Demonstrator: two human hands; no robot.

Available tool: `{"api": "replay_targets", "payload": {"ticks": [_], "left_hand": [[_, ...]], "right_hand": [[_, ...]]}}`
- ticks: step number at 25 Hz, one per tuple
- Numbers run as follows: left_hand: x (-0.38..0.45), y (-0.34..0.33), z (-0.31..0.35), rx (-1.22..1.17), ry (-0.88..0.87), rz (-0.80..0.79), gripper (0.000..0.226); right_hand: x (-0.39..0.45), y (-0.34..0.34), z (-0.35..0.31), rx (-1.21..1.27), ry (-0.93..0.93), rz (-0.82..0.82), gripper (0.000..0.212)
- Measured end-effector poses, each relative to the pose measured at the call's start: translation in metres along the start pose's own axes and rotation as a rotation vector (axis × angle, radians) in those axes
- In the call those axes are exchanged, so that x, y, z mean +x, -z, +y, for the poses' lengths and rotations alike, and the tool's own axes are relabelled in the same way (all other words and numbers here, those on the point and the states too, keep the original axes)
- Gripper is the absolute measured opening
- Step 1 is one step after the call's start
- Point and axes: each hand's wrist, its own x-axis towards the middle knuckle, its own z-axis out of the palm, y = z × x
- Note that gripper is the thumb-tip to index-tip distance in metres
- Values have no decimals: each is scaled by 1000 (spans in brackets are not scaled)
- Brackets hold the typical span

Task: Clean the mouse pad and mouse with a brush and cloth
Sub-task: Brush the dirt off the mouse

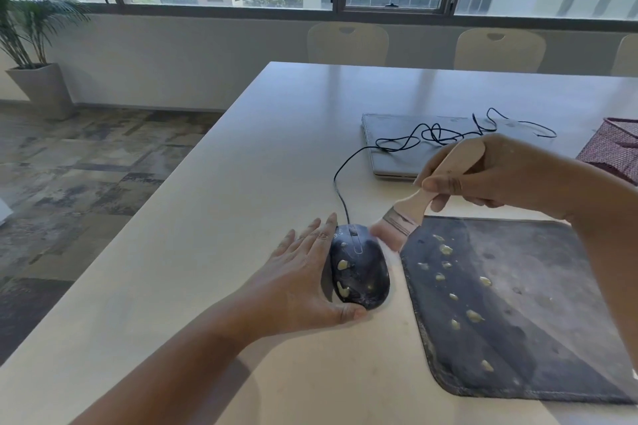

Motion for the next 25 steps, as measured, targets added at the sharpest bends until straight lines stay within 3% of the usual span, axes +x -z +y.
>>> {"api": "replay_targets", "payload": {"ticks": [6,10,13,16,19,21,25], "left_hand": [[2,-2,-1,12,5,18,122],[1,-2,-1,15,-6,32,119],[1,-3,-1,10,-5,46,120],[1,-2,-2,21,-7,51,118],[1,-2,-2,13,-16,48,117],[0,-1,-2,7,-16,52,117],[0,-2,-3,4,-13,57,118]], "right_hand": [[4,-2,7,69,-70,-44,28],[13,-2,17,67,-80,212,8],[16,-1,18,241,-51,119,18],[19,-8,24,231,-132,10,18],[22,-5,33,144,-204,151,11],[24,-1,34,226,-180,235,9],[28,-12,35,388,-162,177,12]]}}
